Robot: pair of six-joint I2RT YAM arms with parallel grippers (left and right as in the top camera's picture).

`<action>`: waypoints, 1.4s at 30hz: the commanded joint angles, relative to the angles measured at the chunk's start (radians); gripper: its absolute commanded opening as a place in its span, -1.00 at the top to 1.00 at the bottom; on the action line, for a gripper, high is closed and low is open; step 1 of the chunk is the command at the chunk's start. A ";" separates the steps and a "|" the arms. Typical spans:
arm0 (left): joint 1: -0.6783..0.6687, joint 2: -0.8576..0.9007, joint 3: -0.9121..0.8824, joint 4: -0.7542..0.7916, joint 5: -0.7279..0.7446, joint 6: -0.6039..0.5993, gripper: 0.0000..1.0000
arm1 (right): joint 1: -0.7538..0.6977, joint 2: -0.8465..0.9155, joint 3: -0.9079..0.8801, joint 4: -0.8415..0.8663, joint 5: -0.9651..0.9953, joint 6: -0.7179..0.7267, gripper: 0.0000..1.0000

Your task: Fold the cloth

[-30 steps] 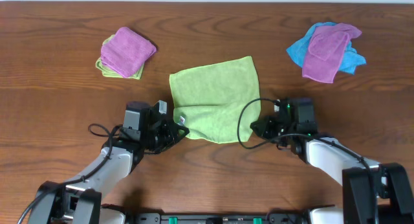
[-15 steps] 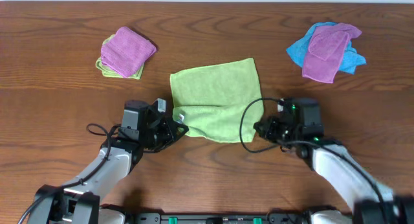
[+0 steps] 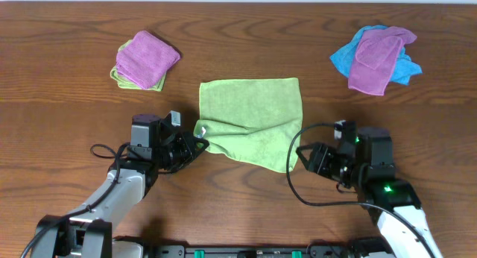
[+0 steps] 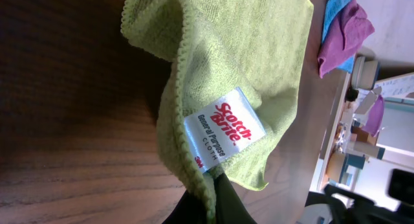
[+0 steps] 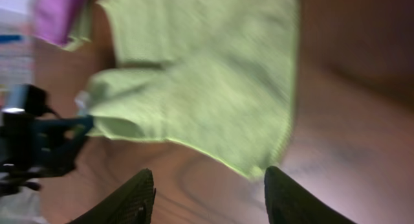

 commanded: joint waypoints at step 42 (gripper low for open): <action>0.008 -0.010 0.023 -0.002 0.045 -0.005 0.89 | 0.046 0.626 0.001 0.334 0.010 0.029 -0.10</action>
